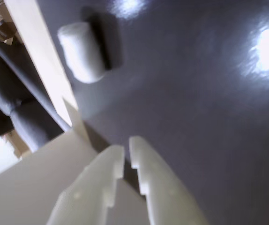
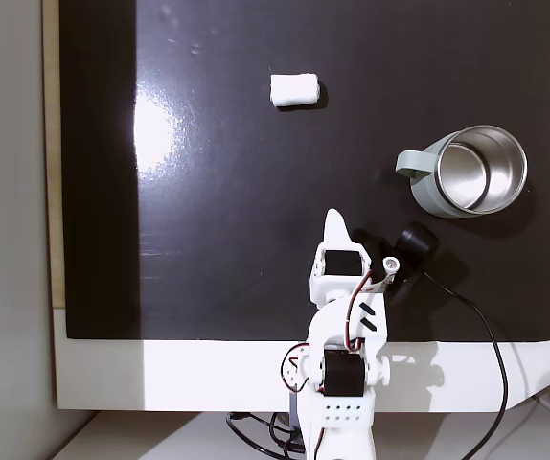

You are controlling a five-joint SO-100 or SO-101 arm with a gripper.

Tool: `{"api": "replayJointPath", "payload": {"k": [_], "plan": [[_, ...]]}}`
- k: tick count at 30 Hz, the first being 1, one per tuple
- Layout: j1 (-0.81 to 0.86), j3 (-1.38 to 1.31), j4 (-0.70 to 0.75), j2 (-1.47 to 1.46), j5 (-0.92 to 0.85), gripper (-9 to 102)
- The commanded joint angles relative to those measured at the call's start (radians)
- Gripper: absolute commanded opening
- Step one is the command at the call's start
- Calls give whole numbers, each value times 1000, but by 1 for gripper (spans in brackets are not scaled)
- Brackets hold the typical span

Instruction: Grasp a gauze and put it in the cup.

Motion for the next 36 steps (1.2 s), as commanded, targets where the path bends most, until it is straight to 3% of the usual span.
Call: {"api": "replayJointPath", "payload": {"k": [1, 14, 28, 36], "plan": [[-17, -147, 29, -29, -6, 0], [-86, -833, 178, -788, 144, 0], [-140, -1562, 581, -1517, 252, 28], [-133, -1925, 695, -1858, 267, 33]]}}
